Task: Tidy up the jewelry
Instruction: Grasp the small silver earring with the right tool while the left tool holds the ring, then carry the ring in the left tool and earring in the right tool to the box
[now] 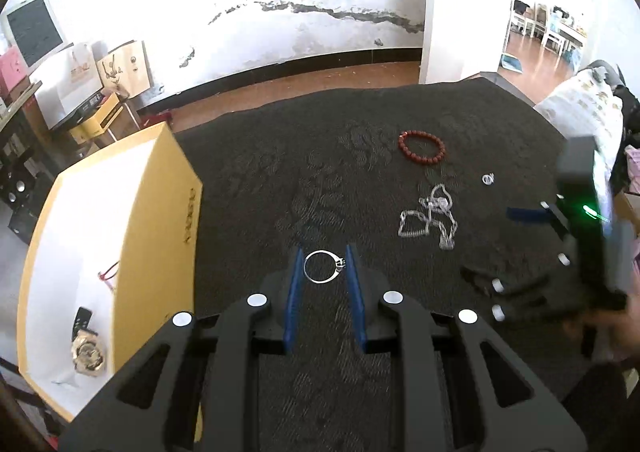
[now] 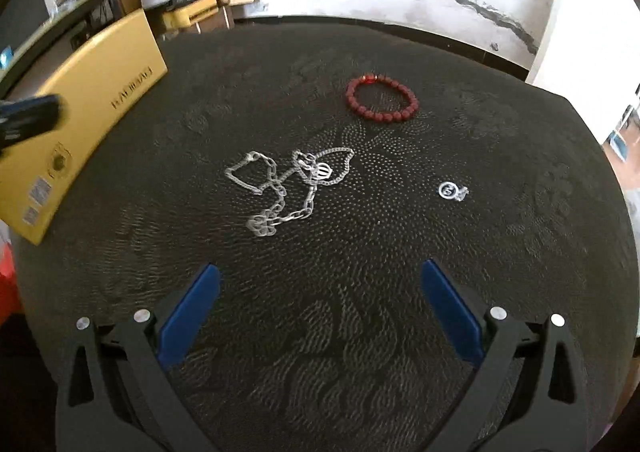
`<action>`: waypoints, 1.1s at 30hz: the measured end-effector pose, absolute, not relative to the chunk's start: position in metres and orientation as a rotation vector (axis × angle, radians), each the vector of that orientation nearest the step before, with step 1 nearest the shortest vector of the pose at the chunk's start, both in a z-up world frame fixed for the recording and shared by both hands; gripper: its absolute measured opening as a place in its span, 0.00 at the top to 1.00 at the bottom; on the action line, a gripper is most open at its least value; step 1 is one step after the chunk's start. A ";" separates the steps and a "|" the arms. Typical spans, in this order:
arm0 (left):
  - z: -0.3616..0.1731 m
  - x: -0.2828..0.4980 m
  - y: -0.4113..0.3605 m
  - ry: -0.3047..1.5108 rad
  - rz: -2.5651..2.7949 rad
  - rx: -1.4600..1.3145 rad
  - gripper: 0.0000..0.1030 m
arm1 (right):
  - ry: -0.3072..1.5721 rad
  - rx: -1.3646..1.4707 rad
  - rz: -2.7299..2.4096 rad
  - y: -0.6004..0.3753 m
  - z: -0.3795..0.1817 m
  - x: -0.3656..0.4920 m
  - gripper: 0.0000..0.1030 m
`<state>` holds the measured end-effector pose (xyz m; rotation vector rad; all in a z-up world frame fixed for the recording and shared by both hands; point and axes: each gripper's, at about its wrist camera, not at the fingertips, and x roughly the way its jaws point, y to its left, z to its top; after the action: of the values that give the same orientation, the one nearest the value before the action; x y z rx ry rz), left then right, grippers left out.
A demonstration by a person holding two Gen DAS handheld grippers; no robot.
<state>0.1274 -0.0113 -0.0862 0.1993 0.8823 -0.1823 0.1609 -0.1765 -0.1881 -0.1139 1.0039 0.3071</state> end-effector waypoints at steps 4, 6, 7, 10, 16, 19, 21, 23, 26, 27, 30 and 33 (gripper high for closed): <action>-0.083 0.120 0.009 0.882 -0.184 0.173 0.79 | 0.991 -0.028 0.248 -0.212 -0.184 0.179 0.06; -0.085 0.121 0.018 0.888 -0.176 0.145 0.79 | 1.000 0.020 0.200 -0.232 -0.183 0.187 0.06; -0.086 0.122 0.021 0.893 -0.176 0.138 0.79 | 1.006 0.024 0.158 -0.243 -0.184 0.191 0.06; -0.089 0.125 0.024 0.897 -0.180 0.132 0.79 | 1.019 0.014 0.093 -0.261 -0.192 0.201 0.05; -0.095 0.126 0.018 0.908 -0.204 0.124 0.79 | 0.970 -0.018 0.063 -0.251 -0.196 0.209 0.06; -0.094 0.124 0.015 0.907 -0.211 0.131 0.79 | 0.957 -0.012 0.069 -0.248 -0.195 0.213 0.24; -0.093 0.124 0.014 0.906 -0.210 0.130 0.79 | 0.951 -0.020 0.084 -0.242 -0.193 0.216 0.40; -0.092 0.124 0.015 0.906 -0.209 0.130 0.79 | 0.951 -0.029 0.106 -0.237 -0.191 0.219 0.58; -0.089 0.123 0.016 0.907 -0.206 0.123 0.79 | 0.956 -0.023 0.115 -0.231 -0.188 0.219 0.84; -0.088 0.123 0.016 0.905 -0.206 0.124 0.79 | 0.957 -0.023 0.115 -0.230 -0.188 0.221 0.86; -0.085 0.122 0.016 0.900 -0.203 0.124 0.79 | 0.956 -0.023 0.107 -0.228 -0.189 0.221 0.87; -0.082 0.122 0.019 0.899 -0.196 0.122 0.79 | 0.956 -0.003 0.103 -0.230 -0.186 0.218 0.89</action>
<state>0.1217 0.0186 -0.0818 0.1218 0.8988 -0.1955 0.2177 -0.2303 -0.1857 -0.0028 0.9559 0.1027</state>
